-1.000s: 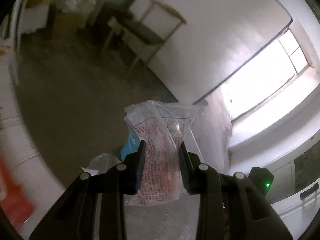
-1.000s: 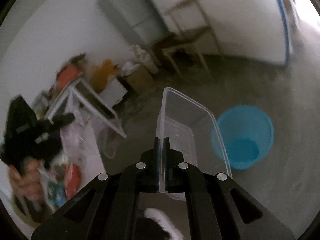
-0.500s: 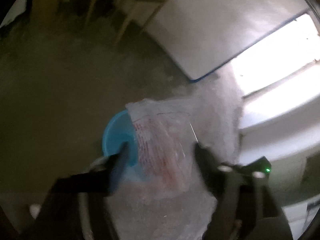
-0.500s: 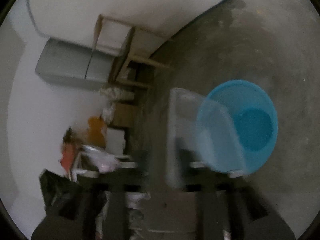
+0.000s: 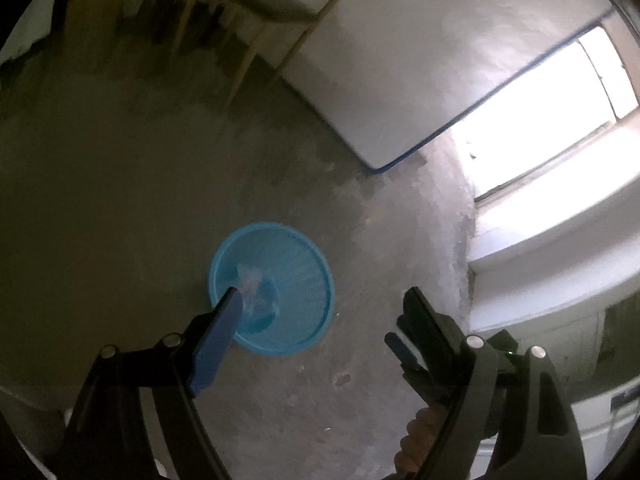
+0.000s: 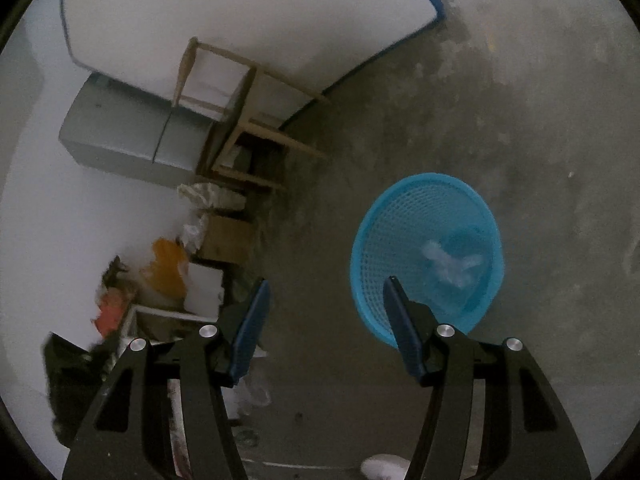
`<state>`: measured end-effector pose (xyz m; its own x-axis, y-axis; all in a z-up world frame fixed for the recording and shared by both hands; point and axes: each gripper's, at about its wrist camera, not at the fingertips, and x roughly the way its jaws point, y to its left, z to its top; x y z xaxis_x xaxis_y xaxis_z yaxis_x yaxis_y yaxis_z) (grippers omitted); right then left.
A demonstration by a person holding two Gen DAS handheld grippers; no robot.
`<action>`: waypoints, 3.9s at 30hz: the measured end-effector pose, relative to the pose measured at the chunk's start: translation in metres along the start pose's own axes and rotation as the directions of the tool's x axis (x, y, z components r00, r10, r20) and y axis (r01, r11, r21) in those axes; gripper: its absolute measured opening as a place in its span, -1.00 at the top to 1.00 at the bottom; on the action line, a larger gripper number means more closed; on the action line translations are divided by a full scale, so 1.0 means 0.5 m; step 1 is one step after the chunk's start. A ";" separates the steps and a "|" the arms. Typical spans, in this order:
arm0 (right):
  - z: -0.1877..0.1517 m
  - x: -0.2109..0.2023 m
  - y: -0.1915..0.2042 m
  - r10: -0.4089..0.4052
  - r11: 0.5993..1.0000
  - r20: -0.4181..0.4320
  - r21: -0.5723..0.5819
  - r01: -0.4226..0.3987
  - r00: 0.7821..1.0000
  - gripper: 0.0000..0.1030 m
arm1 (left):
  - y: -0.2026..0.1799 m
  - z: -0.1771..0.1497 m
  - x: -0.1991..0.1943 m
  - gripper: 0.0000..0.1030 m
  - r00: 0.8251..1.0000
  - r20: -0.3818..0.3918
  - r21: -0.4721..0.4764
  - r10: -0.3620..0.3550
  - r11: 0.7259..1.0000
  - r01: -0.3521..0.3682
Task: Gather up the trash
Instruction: 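Carry both items to the blue wastebasket and open both tools to drop them, then return both tools to the table and reach for the beige napkins, then grasp the beige napkins with the left tool while the right tool reaches the blue candy wrapper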
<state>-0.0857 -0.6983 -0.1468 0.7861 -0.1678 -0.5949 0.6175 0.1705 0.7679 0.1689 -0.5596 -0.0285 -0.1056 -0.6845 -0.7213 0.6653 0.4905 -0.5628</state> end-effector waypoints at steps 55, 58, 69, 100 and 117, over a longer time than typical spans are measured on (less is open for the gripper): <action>-1.177 -0.007 0.738 -0.280 -0.105 -0.693 -0.666 -0.739 0.665 -0.24 | 0.505 -1.004 -0.915 -0.27 0.658 0.376 -0.467 0.653 0.747 -0.474; -1.202 0.013 0.743 -0.340 -0.119 -0.676 -0.659 -0.743 0.653 -0.07 | 0.518 -1.014 -0.905 -0.03 0.681 0.363 -0.471 0.636 0.756 -0.455; -1.218 0.029 0.731 -0.435 -0.024 -0.703 -0.615 -0.788 0.562 1.00 | 0.539 -1.025 -0.895 0.32 0.696 0.368 -0.490 0.617 0.765 -0.418; -1.412 0.037 0.627 -0.654 0.003 -0.653 -0.507 -0.862 0.382 1.00 | 0.489 -1.012 -0.896 -0.46 0.639 0.376 -0.358 0.671 0.741 -0.568; -1.391 0.046 0.631 -0.667 0.080 -0.678 -0.477 -0.875 0.308 0.92 | 0.527 -0.979 -0.856 0.04 0.631 0.270 -0.329 0.727 0.685 -0.649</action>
<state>0.1462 0.0270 -0.0838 -0.1508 0.4931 -0.8568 -0.6258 0.6233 0.4689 0.0277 0.1268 -0.0656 0.6167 -0.2206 -0.7557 0.2811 0.9583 -0.0503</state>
